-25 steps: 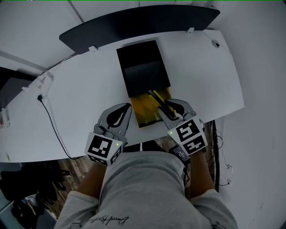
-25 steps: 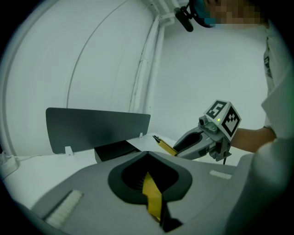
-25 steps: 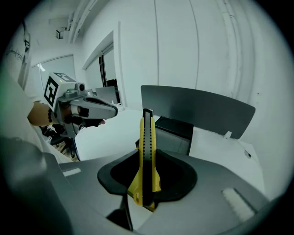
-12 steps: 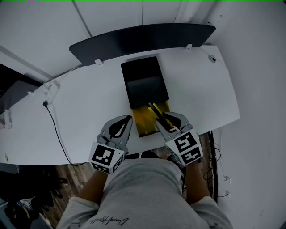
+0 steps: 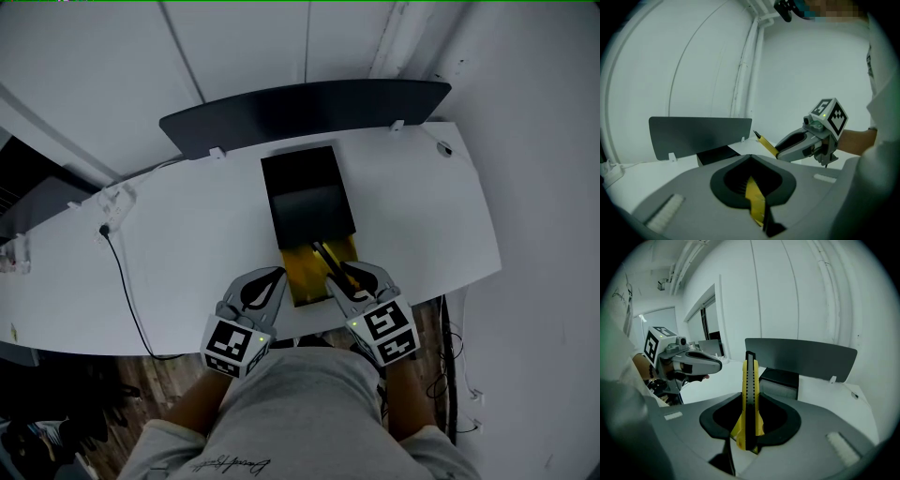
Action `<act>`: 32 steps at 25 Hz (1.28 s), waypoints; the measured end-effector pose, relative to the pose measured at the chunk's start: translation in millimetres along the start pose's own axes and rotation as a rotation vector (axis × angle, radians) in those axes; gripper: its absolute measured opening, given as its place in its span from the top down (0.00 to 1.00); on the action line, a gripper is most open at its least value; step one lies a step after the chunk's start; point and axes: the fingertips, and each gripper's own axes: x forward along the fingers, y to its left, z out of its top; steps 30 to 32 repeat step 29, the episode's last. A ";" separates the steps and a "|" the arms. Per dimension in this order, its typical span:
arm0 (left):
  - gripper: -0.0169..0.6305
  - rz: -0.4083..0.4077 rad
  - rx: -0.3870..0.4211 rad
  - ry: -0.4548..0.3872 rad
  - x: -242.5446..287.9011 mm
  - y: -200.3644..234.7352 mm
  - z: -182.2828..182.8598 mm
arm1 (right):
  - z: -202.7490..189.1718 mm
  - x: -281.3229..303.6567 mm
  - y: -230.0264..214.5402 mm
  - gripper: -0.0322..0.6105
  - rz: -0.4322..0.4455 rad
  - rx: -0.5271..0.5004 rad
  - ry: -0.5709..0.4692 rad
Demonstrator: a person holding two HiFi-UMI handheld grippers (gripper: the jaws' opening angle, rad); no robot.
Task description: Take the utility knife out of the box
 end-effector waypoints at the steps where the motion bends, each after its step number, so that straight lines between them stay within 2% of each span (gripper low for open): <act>1: 0.97 -0.003 0.003 0.000 0.6 -1.0 -0.1 | -0.7 0.0 0.5 0.74 0.002 -0.003 0.003; 19: 0.97 0.002 0.001 -0.016 2.4 -0.9 5.7 | 5.2 8.1 14.4 0.74 0.046 -0.018 -0.004; 32: 0.97 0.006 0.003 -0.024 0.0 0.3 7.2 | 5.1 8.6 17.4 0.74 0.046 -0.023 -0.008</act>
